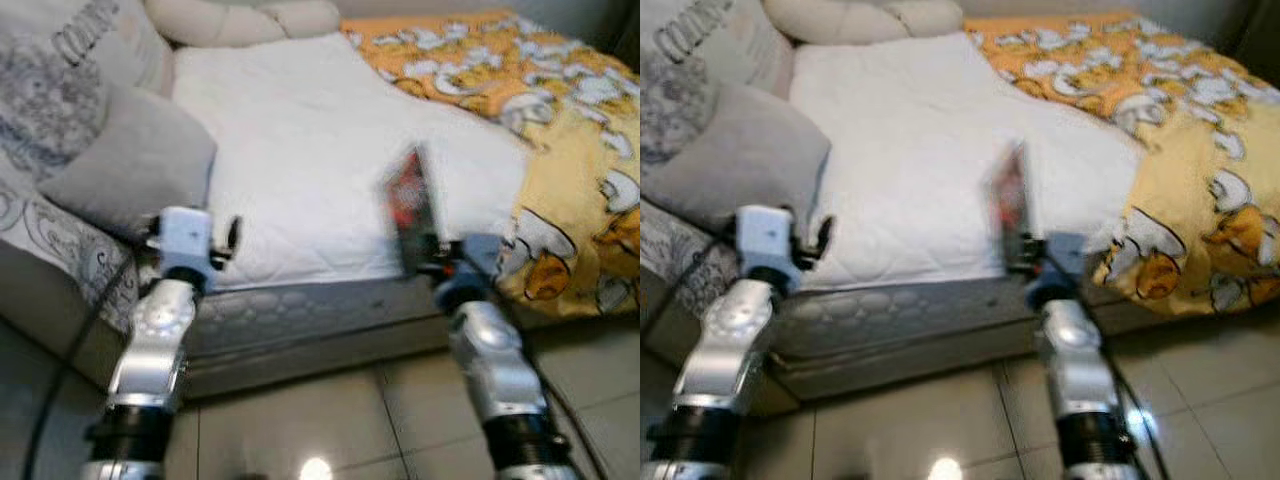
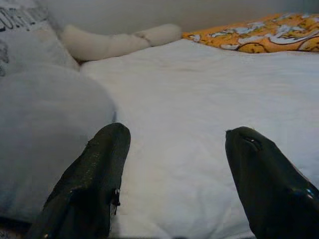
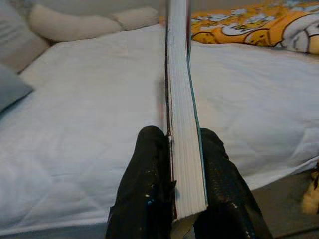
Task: Clean up the room
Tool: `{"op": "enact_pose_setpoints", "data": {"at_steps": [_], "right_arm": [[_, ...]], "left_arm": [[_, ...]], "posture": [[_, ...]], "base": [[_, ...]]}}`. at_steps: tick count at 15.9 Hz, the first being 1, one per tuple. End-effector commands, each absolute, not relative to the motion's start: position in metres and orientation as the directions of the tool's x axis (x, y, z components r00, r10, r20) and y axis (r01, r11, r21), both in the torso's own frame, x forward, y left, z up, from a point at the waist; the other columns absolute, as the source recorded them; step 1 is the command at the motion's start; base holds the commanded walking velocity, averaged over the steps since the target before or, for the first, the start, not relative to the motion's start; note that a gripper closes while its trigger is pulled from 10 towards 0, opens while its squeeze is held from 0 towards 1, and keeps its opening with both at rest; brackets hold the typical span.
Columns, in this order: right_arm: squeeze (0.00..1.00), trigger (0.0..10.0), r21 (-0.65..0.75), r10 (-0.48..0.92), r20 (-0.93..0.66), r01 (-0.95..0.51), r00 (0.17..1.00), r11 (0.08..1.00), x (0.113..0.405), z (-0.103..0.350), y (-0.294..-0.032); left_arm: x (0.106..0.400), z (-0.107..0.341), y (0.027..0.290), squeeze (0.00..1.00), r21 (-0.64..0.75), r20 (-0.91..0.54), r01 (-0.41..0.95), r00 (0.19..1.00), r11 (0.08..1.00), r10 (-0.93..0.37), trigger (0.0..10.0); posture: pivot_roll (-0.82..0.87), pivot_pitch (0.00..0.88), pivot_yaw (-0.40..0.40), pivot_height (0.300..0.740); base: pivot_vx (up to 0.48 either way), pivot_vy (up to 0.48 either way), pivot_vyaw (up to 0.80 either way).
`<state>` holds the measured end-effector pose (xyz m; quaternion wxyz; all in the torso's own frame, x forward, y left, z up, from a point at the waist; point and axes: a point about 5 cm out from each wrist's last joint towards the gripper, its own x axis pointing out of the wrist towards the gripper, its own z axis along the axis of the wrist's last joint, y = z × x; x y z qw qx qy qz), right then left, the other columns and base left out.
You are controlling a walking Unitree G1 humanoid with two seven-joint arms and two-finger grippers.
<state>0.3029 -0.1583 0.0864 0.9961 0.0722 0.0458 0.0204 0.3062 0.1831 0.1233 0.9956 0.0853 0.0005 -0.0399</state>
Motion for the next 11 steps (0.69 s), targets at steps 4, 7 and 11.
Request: {"op": "enact_pose_setpoints", "data": {"at_steps": [4,7,11], "right_arm": [[0.00,10.0,0.146,0.087,-0.029,-0.082,0.996,0.986,0.3083,0.0985,-0.1459],[0.00,10.0,0.149,0.087,-0.029,-0.082,0.996,0.986,0.3088,0.0986,-0.1453],[0.00,10.0,0.149,0.092,-0.030,-0.087,0.995,0.985,0.3105,0.0988,-0.1444]], "left_arm": [[0.3071,0.1252,0.1931,0.00,0.183,-0.012,0.060,0.998,0.981,-0.059,10.0],[0.3075,0.1258,0.1937,0.00,0.183,-0.011,0.061,0.998,0.981,-0.060,10.0],[0.3095,0.1263,0.1928,0.00,0.181,-0.011,0.062,0.998,0.982,-0.061,10.0]], "posture": [[0.06,0.000,0.011,0.740],[0.06,0.000,0.011,0.740],[0.06,0.000,0.006,0.740]], "base": [[0.269,0.000,0.00],[0.273,0.000,0.00],[0.279,0.000,0.00]]}}
